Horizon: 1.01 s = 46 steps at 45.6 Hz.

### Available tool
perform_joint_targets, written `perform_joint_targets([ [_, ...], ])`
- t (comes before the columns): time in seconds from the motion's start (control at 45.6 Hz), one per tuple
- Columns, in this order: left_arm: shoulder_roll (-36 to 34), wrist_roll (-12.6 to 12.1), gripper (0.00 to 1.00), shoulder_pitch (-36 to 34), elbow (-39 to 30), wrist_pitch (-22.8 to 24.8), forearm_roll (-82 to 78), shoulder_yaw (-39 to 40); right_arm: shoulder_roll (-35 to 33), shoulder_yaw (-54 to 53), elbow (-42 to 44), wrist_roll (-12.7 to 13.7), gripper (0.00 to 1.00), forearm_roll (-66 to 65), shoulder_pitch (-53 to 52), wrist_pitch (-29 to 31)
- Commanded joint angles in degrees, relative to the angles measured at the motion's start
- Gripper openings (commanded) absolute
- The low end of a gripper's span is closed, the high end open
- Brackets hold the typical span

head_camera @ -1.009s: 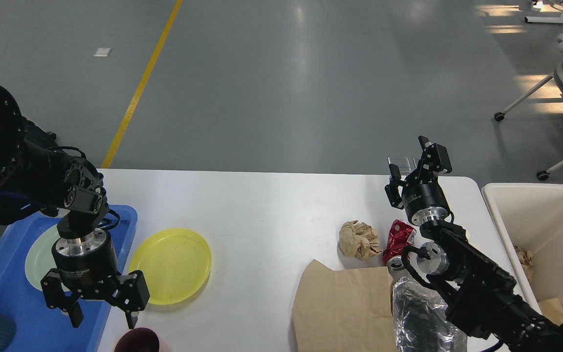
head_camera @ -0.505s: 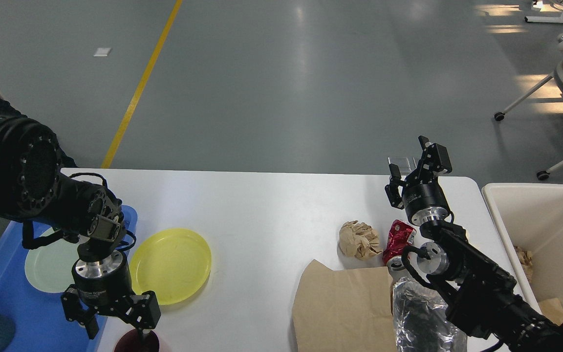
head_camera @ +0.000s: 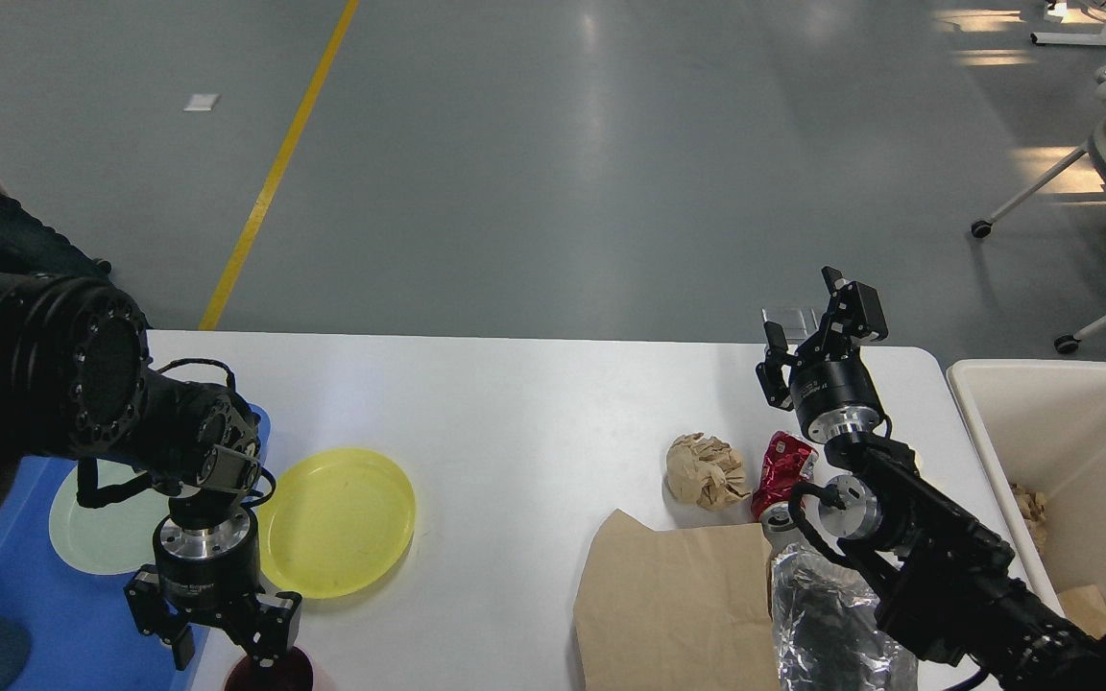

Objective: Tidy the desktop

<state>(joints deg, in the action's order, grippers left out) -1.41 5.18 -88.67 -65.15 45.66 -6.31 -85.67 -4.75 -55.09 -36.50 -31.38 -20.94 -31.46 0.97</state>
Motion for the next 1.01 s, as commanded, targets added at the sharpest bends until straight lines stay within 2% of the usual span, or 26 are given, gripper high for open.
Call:
perform_joint_targets([
  [0.0, 0.0, -0.9, 0.59, 1.1, 1.3, 0.0, 0.1, 1.4, 0.0, 0.0, -0.1, 0.0, 1.0, -0.1, 0.0, 0.0],
  [0.088, 0.0, -0.9, 0.54, 1.5, 1.9, 0.0, 0.0, 1.5, 0.0, 0.0, 0.0, 0.0, 1.0, -0.1, 0.0, 0.0],
  [0.263, 0.0, -1.0, 0.36, 1.9, 2.1, 0.2, 0.2, 1.6, 0.0, 0.0, -0.1, 0.0, 1.0, -0.1, 0.0, 0.0],
  [0.526, 0.0, -0.8, 0.0, 1.8, 2.1, 1.8, 0.8, 2.7, 0.0, 0.0, 0.0, 0.0, 1.0, -0.1, 0.0, 0.0],
  [0.702, -0.1, -0.6, 0.0, 1.0, 2.0, 2.7, 1.2, 2.8, 0.0, 0.0, 0.0, 0.0, 1.0, -0.1, 0.0, 0.0],
  [0.768, -0.3, -0.5, 0.0, 0.1, 1.9, 4.5, 1.3, 3.1, 0.0, 0.0, 0.0, 0.0, 1.0, 0.0, 0.0, 0.0],
  [0.856, -0.2, -0.4, 0.0, -4.2, 1.8, 9.3, 1.6, 4.3, 0.0, 0.0, -0.1, 0.0, 1.0, -0.1, 0.0, 0.0],
  [0.987, -0.4, -0.2, 0.0, -9.7, 1.7, 9.3, 1.5, 5.5, 0.0, 0.1, 0.0, 0.0, 1.0, -0.1, 0.0, 0.0],
])
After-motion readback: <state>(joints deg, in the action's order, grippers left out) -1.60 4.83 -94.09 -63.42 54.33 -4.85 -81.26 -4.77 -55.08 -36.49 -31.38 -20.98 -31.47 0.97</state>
